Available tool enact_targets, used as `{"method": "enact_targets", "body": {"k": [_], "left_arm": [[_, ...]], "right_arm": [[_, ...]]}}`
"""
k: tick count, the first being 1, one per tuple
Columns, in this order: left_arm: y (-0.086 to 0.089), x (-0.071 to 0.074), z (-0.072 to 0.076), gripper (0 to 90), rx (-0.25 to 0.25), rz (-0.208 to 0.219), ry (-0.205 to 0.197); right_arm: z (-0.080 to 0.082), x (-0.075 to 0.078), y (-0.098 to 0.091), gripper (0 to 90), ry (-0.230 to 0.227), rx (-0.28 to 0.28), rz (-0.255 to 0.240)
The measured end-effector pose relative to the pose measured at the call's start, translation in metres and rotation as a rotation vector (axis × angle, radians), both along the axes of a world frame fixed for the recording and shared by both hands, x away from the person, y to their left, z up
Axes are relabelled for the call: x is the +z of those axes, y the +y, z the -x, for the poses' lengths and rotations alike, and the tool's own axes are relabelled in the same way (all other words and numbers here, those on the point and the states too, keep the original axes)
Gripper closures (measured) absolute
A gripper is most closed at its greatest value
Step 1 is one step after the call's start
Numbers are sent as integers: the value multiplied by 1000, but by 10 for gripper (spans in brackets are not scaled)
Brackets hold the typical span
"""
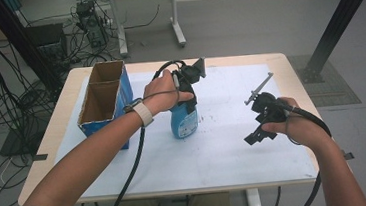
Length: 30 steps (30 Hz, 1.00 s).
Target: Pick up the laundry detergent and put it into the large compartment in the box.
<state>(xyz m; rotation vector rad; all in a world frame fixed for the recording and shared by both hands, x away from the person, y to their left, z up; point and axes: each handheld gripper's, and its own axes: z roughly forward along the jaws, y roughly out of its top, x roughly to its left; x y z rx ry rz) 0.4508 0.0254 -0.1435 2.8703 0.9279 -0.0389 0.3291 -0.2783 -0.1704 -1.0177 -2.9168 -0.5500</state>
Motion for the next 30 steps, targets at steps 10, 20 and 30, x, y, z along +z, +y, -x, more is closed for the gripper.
{"method": "enact_targets", "body": {"k": [10, 20, 30], "left_arm": [[5, 27, 1, 382, 67, -32, 5], [14, 50, 7, 382, 134, -34, 12], [21, 76, 12, 382, 206, -52, 25]], "right_arm": [[0, 2, 7, 84, -7, 18, -5], [3, 7, 11, 85, -20, 35, 1], [6, 13, 13, 85, -29, 48, 4]]}}
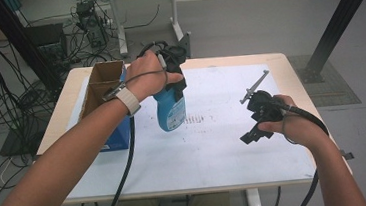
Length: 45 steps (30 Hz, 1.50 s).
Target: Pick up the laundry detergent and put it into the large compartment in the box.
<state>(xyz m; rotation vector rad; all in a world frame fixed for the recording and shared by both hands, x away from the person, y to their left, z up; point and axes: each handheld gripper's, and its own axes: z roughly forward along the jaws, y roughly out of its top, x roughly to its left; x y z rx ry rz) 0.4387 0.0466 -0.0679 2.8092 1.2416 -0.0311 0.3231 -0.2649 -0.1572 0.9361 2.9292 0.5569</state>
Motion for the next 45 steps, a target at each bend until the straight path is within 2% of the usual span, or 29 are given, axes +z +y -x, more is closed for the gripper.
{"method": "enact_targets", "body": {"k": [7, 17, 28, 35, 45], "left_arm": [[7, 24, 9, 382, 37, -4, -18], [23, 53, 15, 382, 120, 13, 0], [37, 91, 34, 382, 167, 6, -43], [54, 109, 37, 382, 235, 31, -33], [74, 126, 47, 382, 314, 39, -55]], "right_arm": [[4, 4, 4, 84, -12, 11, 0], [10, 8, 4, 85, -27, 16, -1], [14, 11, 9, 85, -40, 39, 4], [18, 17, 13, 85, -57, 50, 7], [21, 21, 18, 85, -70, 62, 7]]}}
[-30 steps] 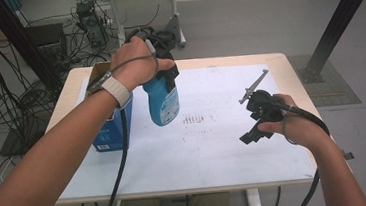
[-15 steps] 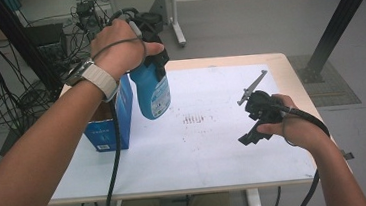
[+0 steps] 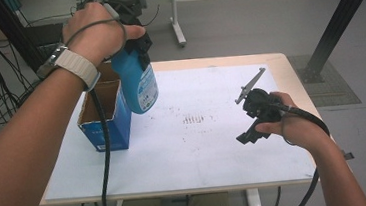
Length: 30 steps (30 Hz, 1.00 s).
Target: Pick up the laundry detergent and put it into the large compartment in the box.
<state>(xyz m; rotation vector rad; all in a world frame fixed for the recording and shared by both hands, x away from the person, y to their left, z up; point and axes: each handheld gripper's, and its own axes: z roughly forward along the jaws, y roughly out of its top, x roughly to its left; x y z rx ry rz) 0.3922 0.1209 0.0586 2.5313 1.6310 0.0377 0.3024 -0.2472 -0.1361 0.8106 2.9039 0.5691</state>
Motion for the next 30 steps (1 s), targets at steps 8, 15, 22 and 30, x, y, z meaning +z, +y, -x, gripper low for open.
{"method": "enact_targets", "body": {"k": [8, 15, 22, 30], "left_arm": [[13, 11, 3, 382, 41, -6, 6], [26, 18, 3, 382, 97, 4, 23], [41, 24, 1, 382, 162, 2, 28], [61, 26, 1, 381, 231, 6, 31]], "right_arm": [[0, 1, 3, 85, -12, 19, -9], [-1, 1, 5, 85, -12, 27, -9], [-2, 0, 4, 85, -12, 28, -11], [-3, -2, 1, 85, -11, 32, -16]]}}
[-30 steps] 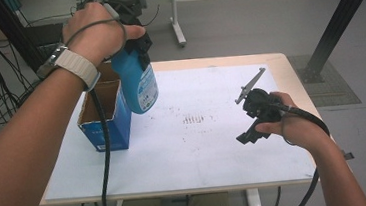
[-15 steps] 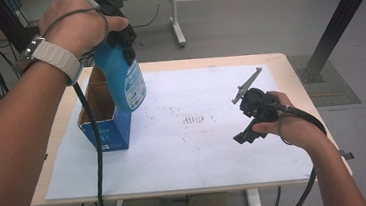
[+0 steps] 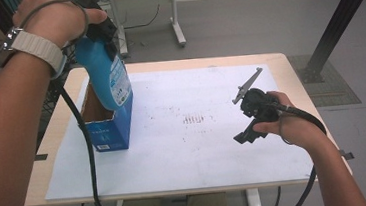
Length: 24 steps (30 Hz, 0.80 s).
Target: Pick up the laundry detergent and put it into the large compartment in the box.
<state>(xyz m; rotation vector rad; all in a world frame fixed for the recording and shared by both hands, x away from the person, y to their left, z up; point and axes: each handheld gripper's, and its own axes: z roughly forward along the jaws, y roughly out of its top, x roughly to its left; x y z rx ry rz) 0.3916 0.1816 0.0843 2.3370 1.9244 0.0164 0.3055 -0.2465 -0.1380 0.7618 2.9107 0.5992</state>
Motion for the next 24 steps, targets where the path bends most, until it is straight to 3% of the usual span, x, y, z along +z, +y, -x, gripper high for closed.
{"method": "enact_targets", "body": {"k": [24], "left_arm": [[27, 1, 3, 380, 119, -17, -11]], "right_arm": [[-7, -2, -5, 85, 2, 8, -7]]}}
